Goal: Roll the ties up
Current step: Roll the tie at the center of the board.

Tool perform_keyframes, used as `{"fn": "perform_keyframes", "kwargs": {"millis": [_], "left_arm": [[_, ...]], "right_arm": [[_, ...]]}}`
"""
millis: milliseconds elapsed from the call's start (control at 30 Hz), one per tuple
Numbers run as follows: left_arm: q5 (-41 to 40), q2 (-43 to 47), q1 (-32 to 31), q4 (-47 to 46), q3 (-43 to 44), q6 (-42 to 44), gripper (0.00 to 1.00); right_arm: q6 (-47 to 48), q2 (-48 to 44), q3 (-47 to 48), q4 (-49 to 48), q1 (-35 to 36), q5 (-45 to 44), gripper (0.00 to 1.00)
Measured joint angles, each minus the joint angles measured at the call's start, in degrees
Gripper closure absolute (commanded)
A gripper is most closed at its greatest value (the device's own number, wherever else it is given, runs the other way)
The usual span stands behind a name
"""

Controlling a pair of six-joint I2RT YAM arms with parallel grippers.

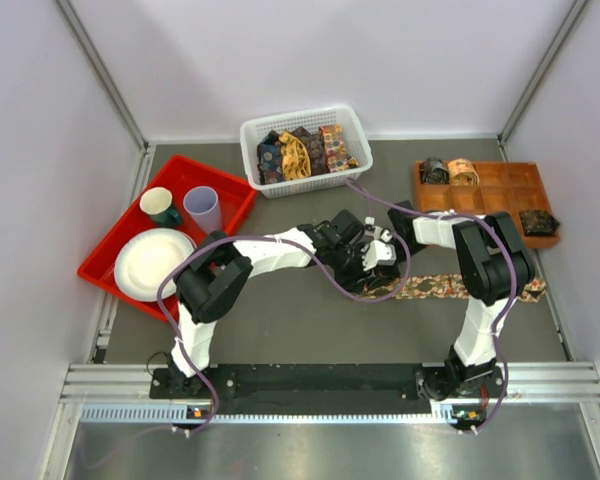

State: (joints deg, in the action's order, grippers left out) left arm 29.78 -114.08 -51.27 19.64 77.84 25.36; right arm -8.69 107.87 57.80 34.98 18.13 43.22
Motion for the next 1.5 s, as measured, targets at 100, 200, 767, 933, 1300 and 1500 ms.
{"fn": "perform_keyframes", "kwargs": {"millis": [100,200,767,933,1300,1500], "left_arm": [[0.5,-0.5,0.2,-0.5,0.0,-0.7,0.57],[0.4,-0.5,0.2,-1.5,-0.6,-0.9,0.57],[-2.4,-0.1,-0.5,-1.5,-2.8,3.6,0.66],[-2.9,-0.1,-0.8,-0.9,-2.6,4.6,0.66],[-3.5,-0.8,-1.0,0.8,-1.2,4.8,0.66],[-3.8,-0.9,-1.2,1.2,-0.9,4.8,0.66]], "right_arm": [[0.0,0.1,0.0,0.0,-0.2,0.3,1.0],[0.0,0.2,0.0,0.0,-0.3,0.5,1.0],[3.7,0.0,0.1,1.6,-1.6,2.7,0.8],[6.6,-1.8,0.2,5.9,-5.1,3.9,0.72],[6.9,-5.3,-0.7,5.9,-7.2,11.3,0.64],[4.1,-4.8,-2.6,1.3,-5.6,11.7,0.67]]}}
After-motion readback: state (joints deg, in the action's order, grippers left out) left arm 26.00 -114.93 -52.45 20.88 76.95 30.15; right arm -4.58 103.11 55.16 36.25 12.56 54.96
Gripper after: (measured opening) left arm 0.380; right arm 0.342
